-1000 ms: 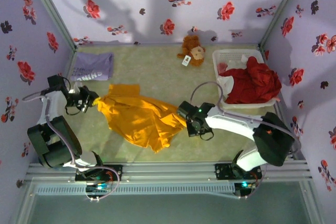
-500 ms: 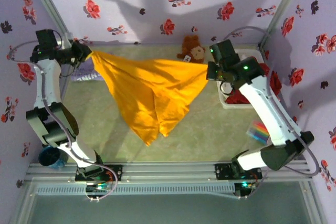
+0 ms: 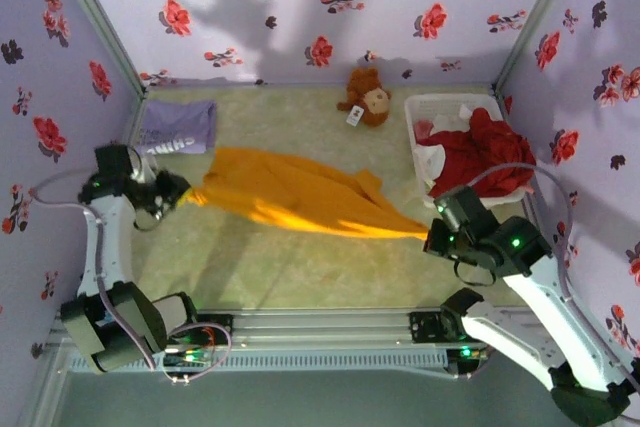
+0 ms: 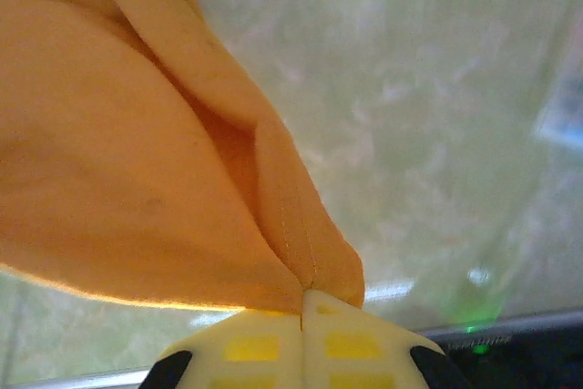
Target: Fold and stack the t-shirts
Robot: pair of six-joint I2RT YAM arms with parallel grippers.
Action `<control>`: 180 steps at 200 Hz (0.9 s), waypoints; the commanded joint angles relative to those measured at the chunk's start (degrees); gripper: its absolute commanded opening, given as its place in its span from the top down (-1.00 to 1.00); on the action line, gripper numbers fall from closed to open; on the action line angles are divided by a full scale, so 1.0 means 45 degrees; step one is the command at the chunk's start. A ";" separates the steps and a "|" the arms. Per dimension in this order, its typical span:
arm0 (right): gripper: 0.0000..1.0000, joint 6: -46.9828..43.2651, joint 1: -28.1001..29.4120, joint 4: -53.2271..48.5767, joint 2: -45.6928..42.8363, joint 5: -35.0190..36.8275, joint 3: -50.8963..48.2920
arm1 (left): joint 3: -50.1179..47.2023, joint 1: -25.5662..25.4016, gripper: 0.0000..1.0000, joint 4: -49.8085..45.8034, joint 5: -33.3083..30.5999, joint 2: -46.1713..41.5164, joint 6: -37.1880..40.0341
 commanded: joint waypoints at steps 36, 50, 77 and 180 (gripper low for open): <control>1.00 0.1317 0.0164 -0.0453 -0.0284 -0.0658 -0.1219 | -0.0599 0.0043 -0.01 -0.0807 -0.0789 -0.0457 0.0271; 1.00 0.1285 0.0178 -0.0369 -0.0315 -0.0729 -0.1594 | -0.0032 -0.0144 -0.02 -0.1015 -0.0865 -0.0099 0.0660; 1.00 0.1363 0.0170 0.0081 -0.0481 -0.0831 -0.2057 | 0.0656 -0.1642 0.06 -0.0771 -0.1059 0.1045 0.1188; 1.00 0.1314 0.0141 -0.0074 -0.0370 -0.0606 -0.1551 | 0.5499 -0.6667 0.09 -0.0962 -0.3766 0.7803 0.4570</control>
